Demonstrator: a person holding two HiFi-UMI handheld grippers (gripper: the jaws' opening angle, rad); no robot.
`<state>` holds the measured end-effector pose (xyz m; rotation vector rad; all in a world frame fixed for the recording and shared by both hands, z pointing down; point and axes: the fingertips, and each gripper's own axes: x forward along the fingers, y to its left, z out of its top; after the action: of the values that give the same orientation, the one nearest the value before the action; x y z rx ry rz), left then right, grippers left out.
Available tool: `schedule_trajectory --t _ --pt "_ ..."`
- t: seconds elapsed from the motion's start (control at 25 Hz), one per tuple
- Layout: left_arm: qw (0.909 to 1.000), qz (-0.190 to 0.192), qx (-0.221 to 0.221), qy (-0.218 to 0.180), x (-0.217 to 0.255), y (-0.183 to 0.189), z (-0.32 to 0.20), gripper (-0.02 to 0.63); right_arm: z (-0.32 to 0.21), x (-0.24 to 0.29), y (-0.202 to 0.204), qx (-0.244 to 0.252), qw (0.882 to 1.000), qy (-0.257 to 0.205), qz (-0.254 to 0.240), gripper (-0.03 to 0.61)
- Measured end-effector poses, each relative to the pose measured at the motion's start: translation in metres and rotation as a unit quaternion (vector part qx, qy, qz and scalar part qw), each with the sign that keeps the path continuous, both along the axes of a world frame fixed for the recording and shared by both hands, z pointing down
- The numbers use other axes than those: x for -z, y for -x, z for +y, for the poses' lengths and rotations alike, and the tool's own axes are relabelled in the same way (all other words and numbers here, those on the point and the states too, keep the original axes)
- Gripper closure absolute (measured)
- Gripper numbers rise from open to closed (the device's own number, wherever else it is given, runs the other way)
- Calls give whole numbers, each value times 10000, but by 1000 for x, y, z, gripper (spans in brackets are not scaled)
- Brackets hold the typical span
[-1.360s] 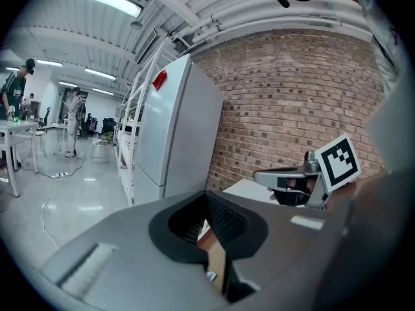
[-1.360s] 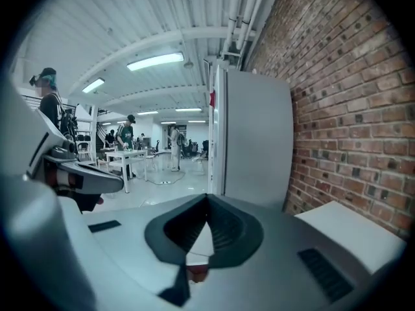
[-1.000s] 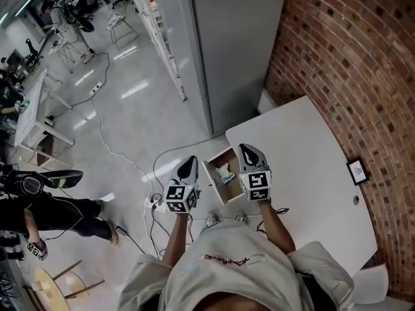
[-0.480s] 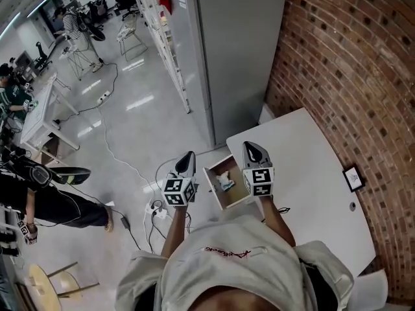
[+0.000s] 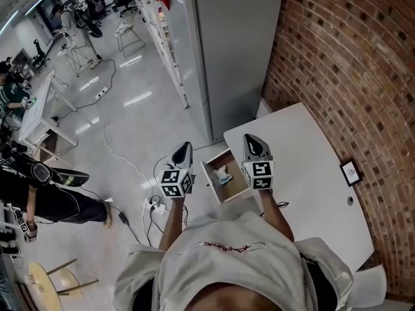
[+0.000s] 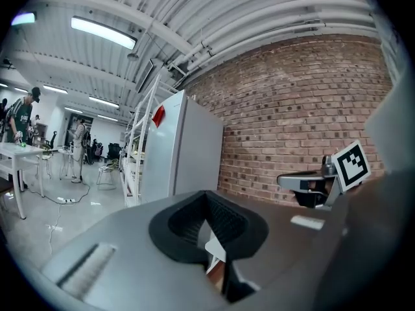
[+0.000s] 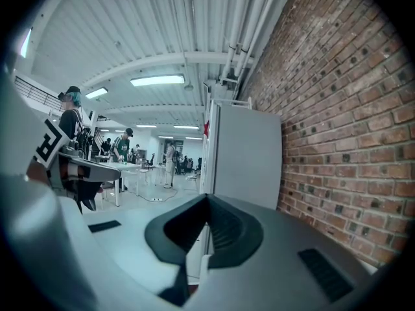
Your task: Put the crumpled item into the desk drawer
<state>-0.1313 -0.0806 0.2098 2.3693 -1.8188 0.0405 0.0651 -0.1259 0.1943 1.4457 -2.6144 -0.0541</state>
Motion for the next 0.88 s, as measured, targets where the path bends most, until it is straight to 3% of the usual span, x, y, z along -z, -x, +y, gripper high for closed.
schedule_trajectory --t 0.28,0.88 --pt "9999 -170 -3 10 -2 1 5 604 3 2 -2 46 10000 -3 -59 566" --pt "9999 -166 -4 -17 0 -1 4 604 1 -8 0 73 9999 127 46 567"
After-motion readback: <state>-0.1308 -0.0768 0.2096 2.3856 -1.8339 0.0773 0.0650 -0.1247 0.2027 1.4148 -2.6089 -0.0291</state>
